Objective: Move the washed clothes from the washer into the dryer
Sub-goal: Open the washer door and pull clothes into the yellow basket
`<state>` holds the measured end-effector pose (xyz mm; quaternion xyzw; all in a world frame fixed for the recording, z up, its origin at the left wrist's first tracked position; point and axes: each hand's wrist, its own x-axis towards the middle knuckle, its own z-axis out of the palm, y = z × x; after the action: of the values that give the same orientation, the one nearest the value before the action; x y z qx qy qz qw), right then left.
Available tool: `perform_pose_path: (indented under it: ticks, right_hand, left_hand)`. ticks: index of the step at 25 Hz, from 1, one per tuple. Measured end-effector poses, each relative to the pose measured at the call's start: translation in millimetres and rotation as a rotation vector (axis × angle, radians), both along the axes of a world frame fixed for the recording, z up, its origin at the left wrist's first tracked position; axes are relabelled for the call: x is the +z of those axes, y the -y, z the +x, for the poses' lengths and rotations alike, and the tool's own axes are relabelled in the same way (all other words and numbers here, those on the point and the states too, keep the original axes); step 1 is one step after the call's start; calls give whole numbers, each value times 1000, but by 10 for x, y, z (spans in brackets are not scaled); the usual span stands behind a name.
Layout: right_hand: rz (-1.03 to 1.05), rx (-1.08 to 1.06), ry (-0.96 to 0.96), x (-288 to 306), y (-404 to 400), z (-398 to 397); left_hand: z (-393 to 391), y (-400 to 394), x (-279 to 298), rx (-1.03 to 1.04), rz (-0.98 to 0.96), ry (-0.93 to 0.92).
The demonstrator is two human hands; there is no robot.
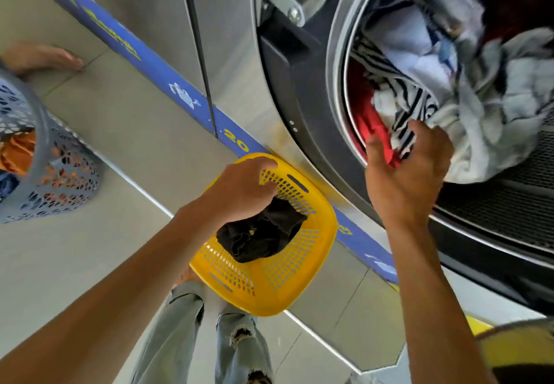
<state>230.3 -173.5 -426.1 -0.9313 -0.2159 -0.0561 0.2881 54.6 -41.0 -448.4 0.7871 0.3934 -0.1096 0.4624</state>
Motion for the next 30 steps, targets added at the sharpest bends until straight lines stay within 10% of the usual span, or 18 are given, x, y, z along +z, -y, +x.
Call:
perform_pose_path:
  ticks: [5,10,15,19,25,30]
  right_hand:
    - [-357,-37,-279,-333,-290,516]
    - [42,57,86,-100,58,-42]
    - [174,375,-158,236,462,-878]
    - [249,155,-628,484,554,-709]
    - [203,6,-317,534,158,-380]
    - [-21,92,-517,328,-173,-695]
  left_hand:
    - [389,45,433,8,14,154]
    - [541,171,486,142,-246,261]
    - [663,215,532,305,-567,343]
    - [617,331,502,205,-352,329]
    - [68,553,379,303,-145,302]
    - [-346,555,461,346,-80,388]
